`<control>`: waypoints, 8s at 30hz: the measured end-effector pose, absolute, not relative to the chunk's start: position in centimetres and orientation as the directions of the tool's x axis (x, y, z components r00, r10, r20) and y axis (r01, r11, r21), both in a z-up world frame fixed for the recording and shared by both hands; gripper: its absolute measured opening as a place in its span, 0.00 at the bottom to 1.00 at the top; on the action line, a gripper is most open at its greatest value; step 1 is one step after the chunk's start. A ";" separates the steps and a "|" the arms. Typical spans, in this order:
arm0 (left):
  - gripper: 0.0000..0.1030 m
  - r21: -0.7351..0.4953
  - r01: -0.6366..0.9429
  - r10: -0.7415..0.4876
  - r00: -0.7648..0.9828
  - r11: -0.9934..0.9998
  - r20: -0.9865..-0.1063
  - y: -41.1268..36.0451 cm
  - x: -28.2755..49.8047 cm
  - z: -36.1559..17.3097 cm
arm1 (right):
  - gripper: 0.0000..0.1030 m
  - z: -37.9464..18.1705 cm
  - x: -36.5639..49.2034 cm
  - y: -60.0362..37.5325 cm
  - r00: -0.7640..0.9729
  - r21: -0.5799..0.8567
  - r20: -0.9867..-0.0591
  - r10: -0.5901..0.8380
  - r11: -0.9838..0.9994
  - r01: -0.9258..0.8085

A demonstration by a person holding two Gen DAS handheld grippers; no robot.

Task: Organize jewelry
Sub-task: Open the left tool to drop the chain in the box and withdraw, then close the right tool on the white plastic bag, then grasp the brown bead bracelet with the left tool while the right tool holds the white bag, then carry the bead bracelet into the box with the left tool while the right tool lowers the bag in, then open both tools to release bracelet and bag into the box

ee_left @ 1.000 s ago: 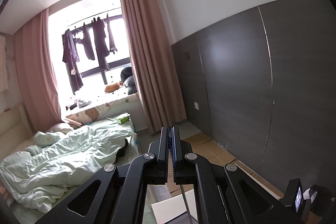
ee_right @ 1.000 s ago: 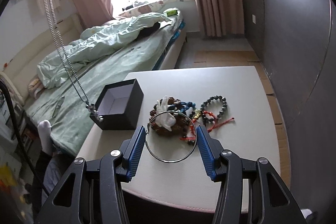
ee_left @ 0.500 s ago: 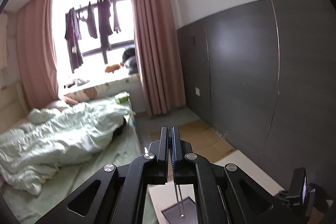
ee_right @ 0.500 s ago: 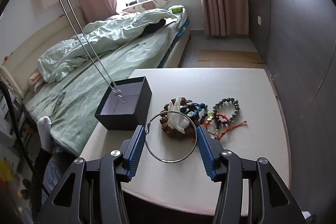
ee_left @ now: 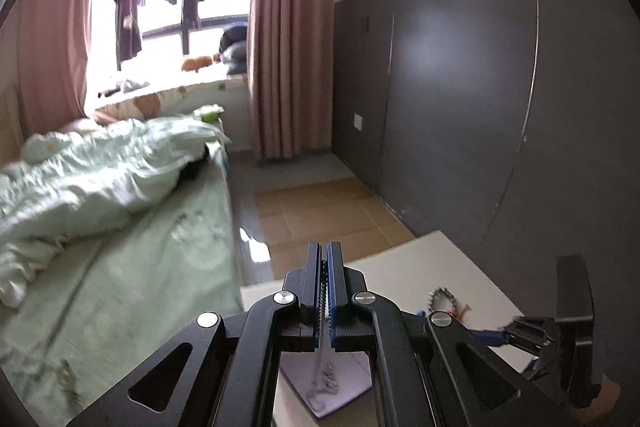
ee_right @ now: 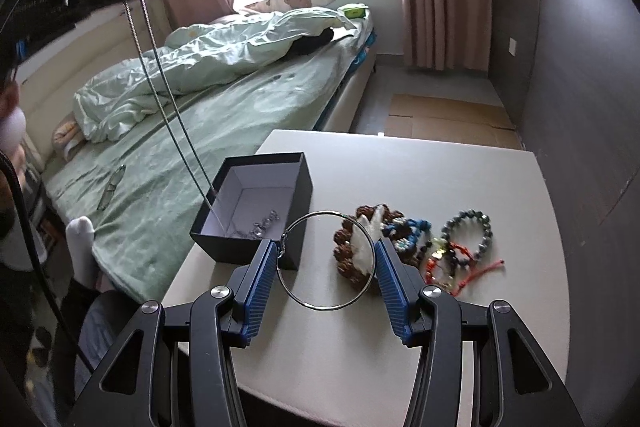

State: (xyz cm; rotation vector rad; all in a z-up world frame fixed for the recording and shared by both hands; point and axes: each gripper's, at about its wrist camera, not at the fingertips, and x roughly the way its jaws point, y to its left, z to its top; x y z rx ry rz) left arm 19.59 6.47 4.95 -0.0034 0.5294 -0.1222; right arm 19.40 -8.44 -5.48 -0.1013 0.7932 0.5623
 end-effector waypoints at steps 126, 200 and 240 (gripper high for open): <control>0.29 0.125 0.350 0.034 0.254 0.928 -0.967 -5.7 33.4 -14.6 | 0.03 -5.4 19.0 -25.1 0.593 0.521 -0.587 0.552 0.818 -0.246; 0.19 -0.128 0.228 -0.239 0.572 0.965 -0.784 6.2 22.8 -0.3 | 0.03 -0.7 23.7 -7.6 0.466 0.480 -0.559 0.686 0.726 -0.493; 0.72 -0.193 0.113 -0.222 0.586 0.975 -0.779 9.2 23.0 -4.1 | 0.68 -4.5 24.5 -8.8 0.441 0.410 -0.681 0.585 0.803 -0.432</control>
